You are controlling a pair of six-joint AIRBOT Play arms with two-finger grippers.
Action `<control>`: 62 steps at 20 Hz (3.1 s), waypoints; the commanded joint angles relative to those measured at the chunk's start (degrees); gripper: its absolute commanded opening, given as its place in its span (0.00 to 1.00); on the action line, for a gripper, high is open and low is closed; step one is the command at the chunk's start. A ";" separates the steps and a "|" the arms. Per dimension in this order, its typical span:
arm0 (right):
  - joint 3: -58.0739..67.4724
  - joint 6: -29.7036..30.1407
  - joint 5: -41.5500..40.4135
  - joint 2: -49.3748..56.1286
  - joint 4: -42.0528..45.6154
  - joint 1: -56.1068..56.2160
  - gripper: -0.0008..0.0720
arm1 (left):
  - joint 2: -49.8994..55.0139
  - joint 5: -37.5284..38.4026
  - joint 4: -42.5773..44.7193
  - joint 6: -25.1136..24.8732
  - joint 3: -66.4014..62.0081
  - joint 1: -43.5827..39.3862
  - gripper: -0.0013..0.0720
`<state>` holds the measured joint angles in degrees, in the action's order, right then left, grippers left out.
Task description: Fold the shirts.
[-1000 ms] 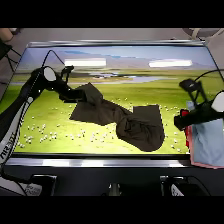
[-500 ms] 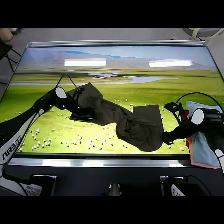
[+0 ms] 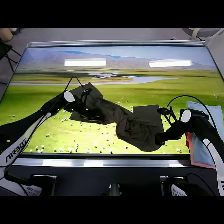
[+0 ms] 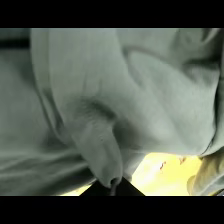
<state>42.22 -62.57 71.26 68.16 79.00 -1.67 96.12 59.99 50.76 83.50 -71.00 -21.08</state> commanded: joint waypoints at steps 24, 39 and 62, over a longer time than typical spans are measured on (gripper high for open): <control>60.06 -0.90 5.35 -22.25 -3.19 0.00 0.03 | -42.93 -19.12 2.93 -12.59 -46.93 17.07 0.05; 15.28 -8.50 -9.42 -5.97 -4.02 0.04 0.03 | -2.27 -29.11 6.10 -11.43 -32.89 8.61 0.05; 14.43 -2.10 -4.79 1.01 -4.42 0.04 0.04 | -21.24 0.46 -0.07 3.65 35.04 8.39 0.84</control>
<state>56.66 -64.69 66.13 69.14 74.61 -1.67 75.59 67.02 54.26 86.56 -41.85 -8.93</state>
